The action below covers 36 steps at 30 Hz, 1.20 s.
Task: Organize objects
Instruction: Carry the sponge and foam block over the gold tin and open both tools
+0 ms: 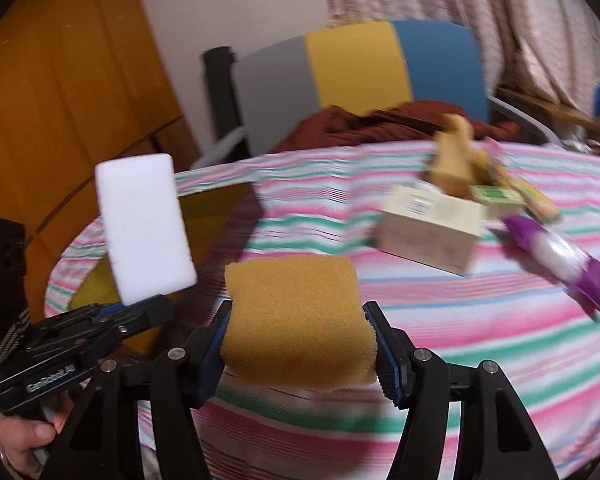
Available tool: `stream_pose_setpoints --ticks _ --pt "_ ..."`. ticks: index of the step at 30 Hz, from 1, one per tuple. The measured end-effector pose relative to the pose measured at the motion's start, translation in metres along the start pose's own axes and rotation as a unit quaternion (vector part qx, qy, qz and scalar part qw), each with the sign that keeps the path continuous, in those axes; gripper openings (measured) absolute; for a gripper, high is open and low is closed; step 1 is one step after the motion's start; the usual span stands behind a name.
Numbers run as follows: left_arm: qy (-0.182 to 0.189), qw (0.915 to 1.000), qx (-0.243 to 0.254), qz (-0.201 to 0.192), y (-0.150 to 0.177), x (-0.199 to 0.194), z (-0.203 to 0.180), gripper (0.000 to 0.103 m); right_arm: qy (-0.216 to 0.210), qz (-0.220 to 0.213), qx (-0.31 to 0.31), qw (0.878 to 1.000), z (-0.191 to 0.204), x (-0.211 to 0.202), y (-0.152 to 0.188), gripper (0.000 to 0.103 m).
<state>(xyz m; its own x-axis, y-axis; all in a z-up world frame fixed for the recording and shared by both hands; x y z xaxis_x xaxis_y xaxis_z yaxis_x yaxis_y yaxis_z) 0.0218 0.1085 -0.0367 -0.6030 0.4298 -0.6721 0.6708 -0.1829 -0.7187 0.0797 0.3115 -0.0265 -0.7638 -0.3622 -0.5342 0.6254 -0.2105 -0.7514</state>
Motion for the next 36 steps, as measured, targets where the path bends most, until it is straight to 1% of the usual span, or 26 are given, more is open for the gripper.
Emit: stream_pose_setpoints --ticks 7,8,13,14,15,16,18,20,24,25,27,28,29,31,33,36 --pt "-0.055 0.9973 -0.048 0.012 0.003 -0.007 0.061 0.014 -0.061 0.017 -0.029 0.998 0.060 0.042 -0.009 0.064" --pt "-0.064 0.9962 -0.056 0.016 0.004 -0.006 0.070 0.014 -0.070 0.027 -0.037 0.997 0.071 0.051 -0.008 0.064" --pt "-0.110 0.9897 -0.085 0.036 0.008 -0.003 0.106 0.014 -0.091 0.053 -0.047 0.993 0.101 0.082 -0.007 0.068" --pt "-0.113 0.9885 -0.091 0.042 0.007 -0.002 0.110 0.014 -0.096 0.059 -0.044 0.993 0.107 0.090 -0.006 0.069" --pt "-0.116 0.9872 -0.099 0.048 0.007 0.000 0.116 0.014 -0.100 0.063 -0.041 0.992 0.109 0.095 -0.005 0.077" --pt "-0.120 0.9856 -0.108 0.050 0.008 0.000 0.122 0.014 -0.104 0.065 -0.038 0.992 0.111 0.099 -0.005 0.087" --pt "-0.124 0.9837 -0.119 0.052 0.009 0.000 0.132 0.014 -0.106 0.060 -0.032 0.992 0.116 0.099 -0.003 0.096" --pt "-0.128 0.9831 -0.121 0.050 0.009 -0.001 0.135 0.014 -0.112 0.052 -0.034 0.992 0.120 0.097 -0.001 0.096" --pt "-0.132 0.9829 -0.117 0.053 0.006 0.001 0.134 0.014 -0.106 0.039 -0.035 0.993 0.118 0.088 0.000 0.097" --pt "-0.132 0.9826 -0.117 0.057 0.006 0.001 0.134 0.015 -0.104 0.037 -0.032 0.993 0.116 0.086 0.000 0.097" --pt "-0.135 0.9811 -0.123 0.065 0.008 0.001 0.136 0.027 -0.104 0.033 -0.020 0.994 0.112 0.082 0.001 0.098" --pt "-0.141 0.9796 -0.127 0.066 0.009 0.001 0.136 0.035 -0.105 0.033 -0.014 0.994 0.110 0.080 0.002 0.098" --pt "-0.147 0.9781 -0.132 0.066 0.010 0.000 0.138 0.039 -0.105 0.032 -0.008 0.994 0.107 0.080 0.001 0.098" --pt "-0.157 0.9756 -0.137 0.068 0.013 -0.003 0.139 0.043 -0.104 0.031 -0.004 0.994 0.105 0.078 0.002 0.098" --pt "-0.163 0.9740 -0.145 0.062 0.012 -0.005 0.140 0.043 -0.101 0.029 -0.001 0.994 0.103 0.076 0.002 0.098" --pt "-0.173 0.9697 -0.167 0.042 0.012 -0.014 0.144 0.044 -0.100 0.026 0.004 0.995 0.100 0.073 0.002 0.098"
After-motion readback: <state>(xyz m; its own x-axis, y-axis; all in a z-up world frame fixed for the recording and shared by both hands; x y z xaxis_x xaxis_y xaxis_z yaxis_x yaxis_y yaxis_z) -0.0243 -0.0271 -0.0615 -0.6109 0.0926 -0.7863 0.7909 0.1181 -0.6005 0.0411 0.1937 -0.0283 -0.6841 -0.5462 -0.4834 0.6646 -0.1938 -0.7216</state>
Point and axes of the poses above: each gripper's, at about its wrist camera, not at the fingertips, and x roughly the way its jaws point, z to its left, y to its underside, the point moved 1 cm from there along x, roughly the way its jaws point, and after that the axes turned 13 degrees about -y, right-handed, at the moved point
